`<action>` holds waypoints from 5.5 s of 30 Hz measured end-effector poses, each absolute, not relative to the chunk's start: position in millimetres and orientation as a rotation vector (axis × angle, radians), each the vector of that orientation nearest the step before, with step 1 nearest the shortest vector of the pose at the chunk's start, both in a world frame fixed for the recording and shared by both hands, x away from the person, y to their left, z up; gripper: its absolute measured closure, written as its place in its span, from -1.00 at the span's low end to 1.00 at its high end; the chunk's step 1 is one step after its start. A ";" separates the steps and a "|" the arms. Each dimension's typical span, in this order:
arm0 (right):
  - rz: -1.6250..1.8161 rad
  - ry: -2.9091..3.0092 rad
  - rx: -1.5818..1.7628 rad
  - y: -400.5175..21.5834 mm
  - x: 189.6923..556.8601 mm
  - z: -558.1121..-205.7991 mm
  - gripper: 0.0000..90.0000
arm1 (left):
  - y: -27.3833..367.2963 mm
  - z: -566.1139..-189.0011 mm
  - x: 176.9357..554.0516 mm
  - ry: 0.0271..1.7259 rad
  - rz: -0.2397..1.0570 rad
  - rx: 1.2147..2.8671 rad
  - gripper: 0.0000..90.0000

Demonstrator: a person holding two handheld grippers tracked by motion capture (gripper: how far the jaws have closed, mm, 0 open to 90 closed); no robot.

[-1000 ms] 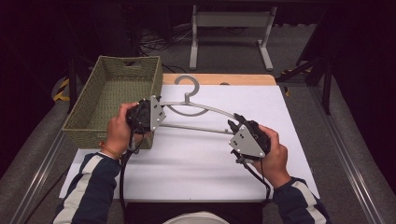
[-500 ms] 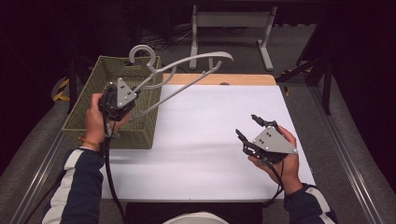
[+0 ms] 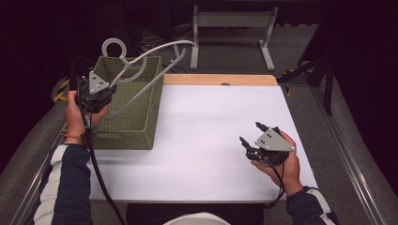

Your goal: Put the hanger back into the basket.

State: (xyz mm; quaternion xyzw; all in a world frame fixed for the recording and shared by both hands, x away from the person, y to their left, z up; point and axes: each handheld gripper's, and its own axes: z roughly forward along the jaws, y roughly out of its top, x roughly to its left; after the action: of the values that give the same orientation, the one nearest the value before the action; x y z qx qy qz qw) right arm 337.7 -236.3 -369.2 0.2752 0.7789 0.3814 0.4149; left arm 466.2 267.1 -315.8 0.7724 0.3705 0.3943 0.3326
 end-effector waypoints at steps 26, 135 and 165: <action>0.900 2.037 0.671 -226.2 343.9 -386.0 -0.36 | 294.4 -351.2 497.9 1.318 0.978 2.078 0.59; 1.088 2.009 0.686 -228.7 332.3 -414.7 -0.70 | 180.8 -399.6 337.3 0.454 0.819 1.871 -0.87; 1.073 2.005 0.660 -230.3 326.9 -427.5 -0.71 | 223.8 -441.5 333.2 0.621 0.766 1.886 -0.86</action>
State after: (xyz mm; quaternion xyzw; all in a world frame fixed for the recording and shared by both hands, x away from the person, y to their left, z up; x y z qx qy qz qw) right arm 326.9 -230.3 -427.5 0.2581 0.7842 0.4197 0.3772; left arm 333.2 223.8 -441.5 0.7749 0.2550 0.3148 0.4852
